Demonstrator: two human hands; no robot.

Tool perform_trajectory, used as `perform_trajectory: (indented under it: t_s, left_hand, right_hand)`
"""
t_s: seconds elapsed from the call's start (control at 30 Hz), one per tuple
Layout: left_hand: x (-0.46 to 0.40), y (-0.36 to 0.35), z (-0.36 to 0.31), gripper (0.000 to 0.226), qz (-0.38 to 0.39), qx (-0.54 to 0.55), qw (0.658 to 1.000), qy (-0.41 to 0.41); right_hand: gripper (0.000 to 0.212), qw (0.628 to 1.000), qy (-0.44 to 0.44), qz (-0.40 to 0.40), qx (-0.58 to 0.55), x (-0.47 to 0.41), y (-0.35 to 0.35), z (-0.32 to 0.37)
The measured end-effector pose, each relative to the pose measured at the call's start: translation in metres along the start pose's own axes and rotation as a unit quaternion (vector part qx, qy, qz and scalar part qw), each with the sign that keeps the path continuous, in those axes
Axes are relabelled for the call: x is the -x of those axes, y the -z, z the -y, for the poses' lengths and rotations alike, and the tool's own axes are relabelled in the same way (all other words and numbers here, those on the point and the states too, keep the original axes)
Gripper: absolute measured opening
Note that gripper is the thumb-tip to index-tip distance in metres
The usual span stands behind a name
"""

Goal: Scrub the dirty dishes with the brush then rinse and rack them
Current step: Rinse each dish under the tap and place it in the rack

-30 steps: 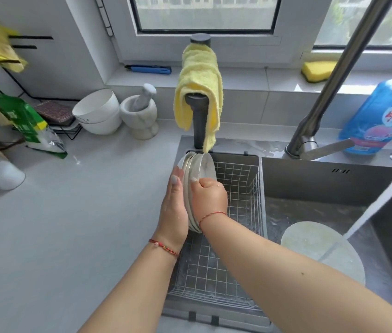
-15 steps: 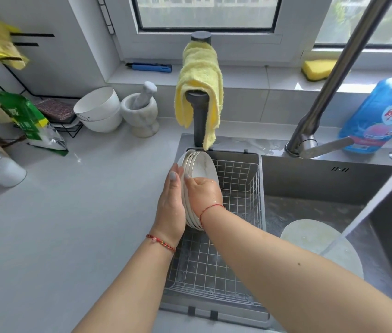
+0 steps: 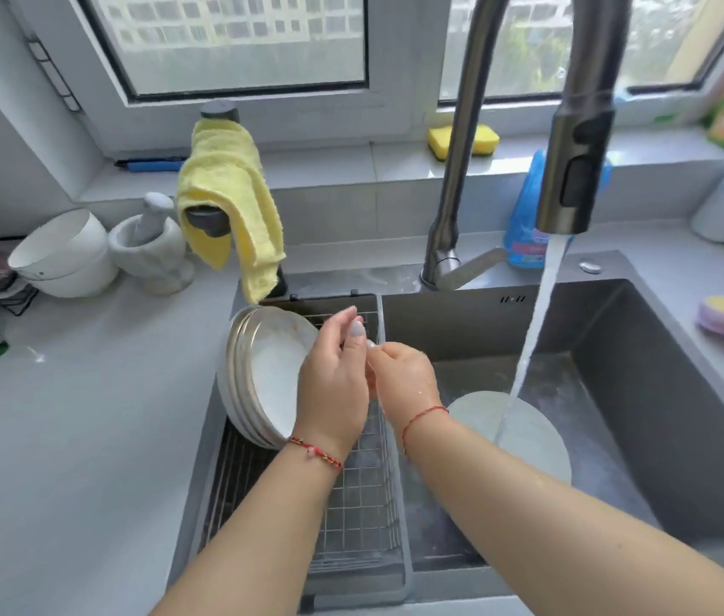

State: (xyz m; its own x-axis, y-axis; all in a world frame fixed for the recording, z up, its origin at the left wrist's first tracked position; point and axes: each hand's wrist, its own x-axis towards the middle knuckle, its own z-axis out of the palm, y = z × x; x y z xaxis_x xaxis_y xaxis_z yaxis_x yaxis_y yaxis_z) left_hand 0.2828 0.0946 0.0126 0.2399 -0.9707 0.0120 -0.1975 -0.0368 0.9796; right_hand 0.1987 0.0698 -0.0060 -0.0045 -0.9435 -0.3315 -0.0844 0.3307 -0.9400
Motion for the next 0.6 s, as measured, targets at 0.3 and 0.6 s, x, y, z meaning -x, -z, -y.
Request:
perform_trajectory:
  t_s: [0.3,0.6]
  left_hand:
    - [0.007,-0.120,0.004,0.014,0.130,-0.119,0.982,0.068]
    - [0.011,-0.157,0.076,0.024,0.207,-0.397,0.873,0.191]
  right_hand:
    - [0.033,0.990,-0.059,-0.112,0.065,-0.010,0.117,-0.039]
    - [0.013,0.928,-0.224,-0.107,0.278,-0.037,0.206,-0.116]
